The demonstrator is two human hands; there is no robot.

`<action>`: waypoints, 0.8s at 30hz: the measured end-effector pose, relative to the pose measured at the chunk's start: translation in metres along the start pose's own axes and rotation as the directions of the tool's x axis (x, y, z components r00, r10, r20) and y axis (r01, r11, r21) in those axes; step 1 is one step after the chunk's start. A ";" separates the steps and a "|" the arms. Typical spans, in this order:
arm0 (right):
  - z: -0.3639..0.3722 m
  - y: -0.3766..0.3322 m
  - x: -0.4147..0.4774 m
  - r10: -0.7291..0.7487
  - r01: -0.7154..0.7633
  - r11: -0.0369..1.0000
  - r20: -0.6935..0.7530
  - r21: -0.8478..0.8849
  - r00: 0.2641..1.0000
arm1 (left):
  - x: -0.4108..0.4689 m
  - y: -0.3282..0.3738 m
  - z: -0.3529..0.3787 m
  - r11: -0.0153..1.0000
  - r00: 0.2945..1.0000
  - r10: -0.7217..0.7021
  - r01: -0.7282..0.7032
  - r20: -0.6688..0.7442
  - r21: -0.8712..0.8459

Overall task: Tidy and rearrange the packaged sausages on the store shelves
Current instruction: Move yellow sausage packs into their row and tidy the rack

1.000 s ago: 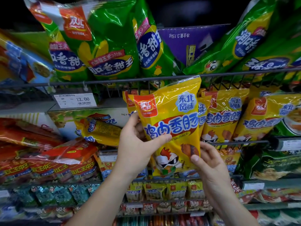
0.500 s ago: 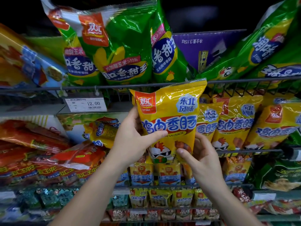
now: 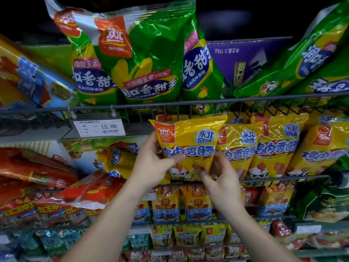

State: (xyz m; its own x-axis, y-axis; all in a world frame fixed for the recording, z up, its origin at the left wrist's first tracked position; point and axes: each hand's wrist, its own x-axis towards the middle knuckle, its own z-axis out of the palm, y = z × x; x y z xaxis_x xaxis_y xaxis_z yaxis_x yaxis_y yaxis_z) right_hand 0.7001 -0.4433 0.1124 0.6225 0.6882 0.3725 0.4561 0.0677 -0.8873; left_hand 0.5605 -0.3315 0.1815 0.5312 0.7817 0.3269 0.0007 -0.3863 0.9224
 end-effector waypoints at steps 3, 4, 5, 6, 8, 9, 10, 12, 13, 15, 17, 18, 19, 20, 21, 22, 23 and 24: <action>0.003 0.003 0.001 -0.013 0.011 0.997 -0.034 -0.073 0.999 | 0.006 -0.008 0.002 0.999 1.000 -0.020 0.020 0.005 -0.044; 0.004 0.003 0.001 -0.021 0.017 0.995 -0.043 -0.100 0.999 | 0.007 -0.011 0.003 0.998 1.000 -0.028 0.028 0.004 -0.056; 0.005 0.003 0.001 -0.025 0.018 0.992 -0.048 -0.124 0.999 | 0.008 -0.015 0.004 0.997 0.999 -0.035 0.035 0.000 -0.062; 0.005 0.004 0.001 -0.024 0.016 0.989 -0.048 -0.144 0.999 | 0.009 -0.018 0.005 0.997 0.999 -0.041 0.041 -0.006 -0.064; 0.007 0.004 0.000 -0.023 0.016 0.986 -0.040 -0.166 0.999 | 0.010 -0.026 0.008 0.997 0.999 -0.048 0.046 -0.024 -0.059; 0.008 0.004 0.000 -0.023 0.017 0.985 -0.039 -0.169 0.999 | 0.010 -0.030 0.010 0.998 0.998 -0.051 0.049 -0.033 -0.048; 0.008 0.005 -0.001 -0.027 0.019 0.986 -0.044 -0.167 0.999 | 0.009 -0.034 0.012 0.998 0.998 -0.054 0.053 -0.041 -0.024; 0.009 0.006 -0.002 -0.034 0.023 0.986 -0.067 -0.165 0.997 | 0.008 -0.041 0.016 0.998 0.997 -0.062 0.063 -0.046 0.025; 0.010 0.006 -0.004 -0.037 0.022 0.983 -0.080 -0.181 0.996 | 0.007 -0.044 0.018 0.997 0.997 -0.068 0.070 -0.047 0.045; 0.013 0.007 -0.009 -0.049 0.022 0.972 -0.111 -0.235 0.993 | 0.007 -0.044 0.021 0.993 0.997 -0.069 0.073 -0.044 0.096; 0.015 0.007 -0.014 -0.092 0.051 0.965 -0.149 -0.256 0.985 | 0.010 -0.040 0.021 0.983 0.997 -0.066 0.070 -0.026 0.172; 0.016 0.007 -0.016 -0.145 0.097 0.958 -0.166 -0.268 0.975 | 0.011 -0.039 0.020 0.978 0.998 -0.064 0.066 -0.018 0.198; 0.016 0.008 -0.017 -0.218 0.159 0.944 -0.183 -0.290 0.959 | 0.011 -0.038 0.020 0.975 0.998 -0.061 0.063 -0.015 0.214; 0.016 0.009 -0.019 -0.289 0.217 0.923 -0.199 -0.318 0.936 | 0.011 -0.038 0.021 0.972 0.998 -0.060 0.062 -0.019 0.225; 0.015 0.008 -0.019 -0.343 0.259 0.902 -0.210 -0.345 0.915 | 0.012 -0.038 0.021 0.970 0.998 -0.056 0.061 -0.026 0.234; 0.014 0.006 -0.018 -0.379 0.285 0.885 -0.217 -0.369 0.900 | 0.011 -0.038 0.022 0.969 0.998 -0.051 0.058 -0.035 0.242; 0.012 0.004 -0.017 -0.402 0.299 0.870 -0.214 -0.391 0.890 | 0.011 -0.039 0.023 0.967 0.998 -0.045 0.055 -0.044 0.248; 0.011 0.002 -0.016 -0.414 0.307 0.858 -0.200 -0.411 0.888 | 0.009 -0.040 0.025 0.967 0.998 -0.039 0.052 -0.055 0.250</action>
State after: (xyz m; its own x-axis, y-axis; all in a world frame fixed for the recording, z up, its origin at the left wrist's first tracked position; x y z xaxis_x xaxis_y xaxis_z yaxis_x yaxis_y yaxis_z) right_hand 0.6846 -0.4461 0.1014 0.4912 0.4389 0.7524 0.8443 -0.0276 -0.5351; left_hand 0.5866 -0.3209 0.1426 0.4835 0.8219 0.3013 0.2396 -0.4553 0.8575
